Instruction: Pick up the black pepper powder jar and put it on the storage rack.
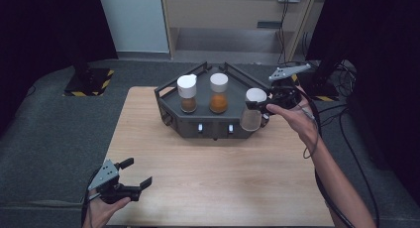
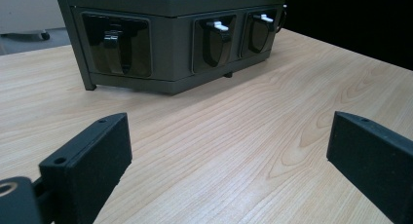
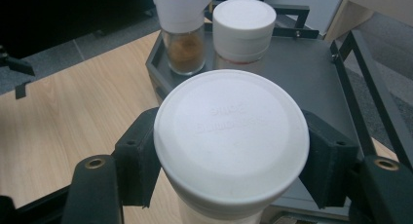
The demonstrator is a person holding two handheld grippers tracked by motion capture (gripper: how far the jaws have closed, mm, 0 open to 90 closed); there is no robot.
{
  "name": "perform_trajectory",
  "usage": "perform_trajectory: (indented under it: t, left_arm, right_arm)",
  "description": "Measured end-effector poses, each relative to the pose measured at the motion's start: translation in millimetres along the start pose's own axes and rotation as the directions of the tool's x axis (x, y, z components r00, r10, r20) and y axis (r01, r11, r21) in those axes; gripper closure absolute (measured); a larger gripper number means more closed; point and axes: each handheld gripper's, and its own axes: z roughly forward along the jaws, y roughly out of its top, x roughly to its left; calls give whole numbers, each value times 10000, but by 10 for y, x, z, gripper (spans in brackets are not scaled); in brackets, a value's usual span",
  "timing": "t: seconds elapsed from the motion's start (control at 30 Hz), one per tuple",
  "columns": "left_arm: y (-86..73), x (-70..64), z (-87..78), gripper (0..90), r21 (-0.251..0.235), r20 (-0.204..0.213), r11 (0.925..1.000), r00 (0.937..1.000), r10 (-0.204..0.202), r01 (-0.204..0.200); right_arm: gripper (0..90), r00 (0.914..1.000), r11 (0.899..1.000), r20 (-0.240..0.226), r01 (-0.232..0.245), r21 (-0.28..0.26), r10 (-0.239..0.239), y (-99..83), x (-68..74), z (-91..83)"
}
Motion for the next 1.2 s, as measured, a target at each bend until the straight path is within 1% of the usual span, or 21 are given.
perform_trajectory:
  t: [0.1,0.23,0.27,0.47,0.67,0.93,1.1,1.2]
  left_arm:
    - [0,0,-1,15,-4,2,10000,10000,2,-2]
    - [-2,3,-1,15,-11,11,10000,10000,-17,17]
    - [-2,3,-1,15,-8,17,10000,10000,-11,11]
    - [-3,5,-2,15,-19,23,10000,10000,-25,25]
    - [-3,6,0,15,-9,29,10000,10000,-28,28]
    - [-5,10,-2,16,-15,29,10000,10000,-45,45]
    - [-7,9,0,16,-20,39,10000,10000,-56,56]
    - [-6,11,1,17,-4,41,10000,10000,-43,43]
  right_arm:
    - [341,9998,9999,99,-149,-84,150,30,-25,22]
    - [341,9991,9998,389,-193,-1,193,96,-25,68]
    - [341,9986,9996,461,-268,16,267,108,-26,82]
    - [341,9944,9982,869,-604,-28,604,158,-51,158]
    - [341,9893,9978,1302,-666,-30,664,244,-58,232]
    - [341,9836,9966,1608,-828,19,814,311,-113,358]
    - [341,9804,9961,1779,-875,117,841,307,-131,450]
    - [341,9795,9951,1781,-980,128,942,290,-162,491]
